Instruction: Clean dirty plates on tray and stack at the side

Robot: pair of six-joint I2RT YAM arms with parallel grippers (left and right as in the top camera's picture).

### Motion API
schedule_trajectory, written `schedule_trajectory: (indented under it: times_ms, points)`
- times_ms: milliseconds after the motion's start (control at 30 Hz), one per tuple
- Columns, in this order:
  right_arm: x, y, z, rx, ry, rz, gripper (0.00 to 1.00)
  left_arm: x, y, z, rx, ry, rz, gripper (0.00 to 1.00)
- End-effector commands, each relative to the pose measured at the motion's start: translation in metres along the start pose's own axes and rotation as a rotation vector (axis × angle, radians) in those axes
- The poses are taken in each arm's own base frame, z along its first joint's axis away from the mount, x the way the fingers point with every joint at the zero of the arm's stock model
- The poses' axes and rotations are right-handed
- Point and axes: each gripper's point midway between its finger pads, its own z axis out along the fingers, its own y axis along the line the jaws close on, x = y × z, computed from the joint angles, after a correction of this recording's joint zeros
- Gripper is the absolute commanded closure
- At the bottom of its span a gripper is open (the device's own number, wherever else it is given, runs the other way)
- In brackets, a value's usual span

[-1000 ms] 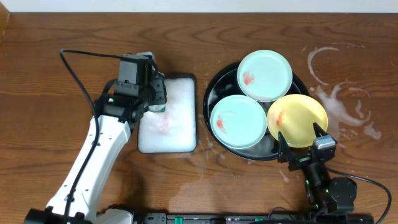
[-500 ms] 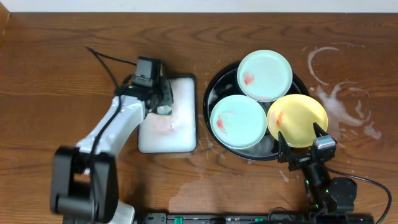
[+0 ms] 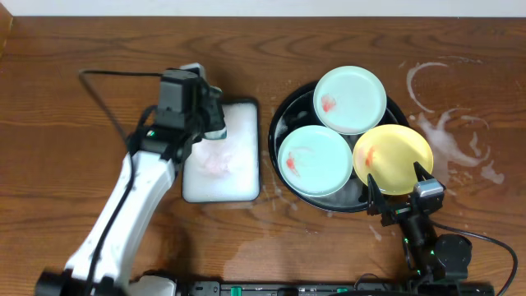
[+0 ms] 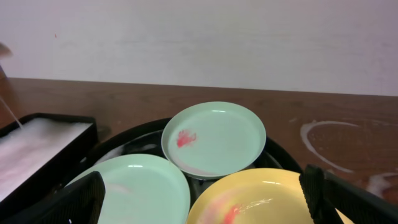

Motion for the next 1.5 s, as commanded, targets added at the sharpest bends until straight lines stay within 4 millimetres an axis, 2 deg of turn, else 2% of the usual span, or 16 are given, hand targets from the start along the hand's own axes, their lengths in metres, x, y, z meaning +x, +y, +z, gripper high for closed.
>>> schedule_trajectory:
  times_ms: [0,100,233,333,467,600,767,1067,1367,1467]
  points:
    - [0.001,-0.001,0.0,0.002,0.001,0.014,0.01,-0.01,0.0,-0.009,0.016,-0.026,-0.168,0.92]
    - [0.001,-0.001,0.0,0.002,0.001,0.014,0.01,-0.005,0.014,-0.001,-0.018,-0.002,-0.325,0.92]
    - [0.001,-0.001,0.0,0.002,0.001,0.014,0.01,0.015,0.035,0.024,-0.058,0.095,-0.44,0.93]
    - [0.001,-0.001,0.0,0.002,0.001,0.014,0.01,0.036,0.037,0.045,0.005,0.225,-0.495,0.93]
    - [0.001,-0.001,0.0,0.002,0.001,0.014,0.01,0.057,0.025,0.059,0.143,0.38,-0.568,0.92]
    - [0.001,-0.001,0.0,0.002,0.001,0.014,0.01,0.06,0.015,0.057,0.202,0.417,-0.578,0.93]
    - [0.001,-0.001,0.0,0.002,0.001,0.014,0.01,0.067,0.001,0.048,0.258,0.496,-0.67,0.93]
    - [0.001,-0.001,0.0,0.002,0.001,0.014,0.01,0.071,0.002,0.046,0.209,0.539,-0.833,0.92]
    - [0.001,-0.001,0.0,0.002,0.001,0.014,0.01,0.077,0.017,0.042,0.058,0.603,-1.255,0.93]
    - [0.001,-0.001,0.0,0.002,0.001,0.014,0.01,0.078,0.022,0.039,0.03,0.621,-1.343,0.93]
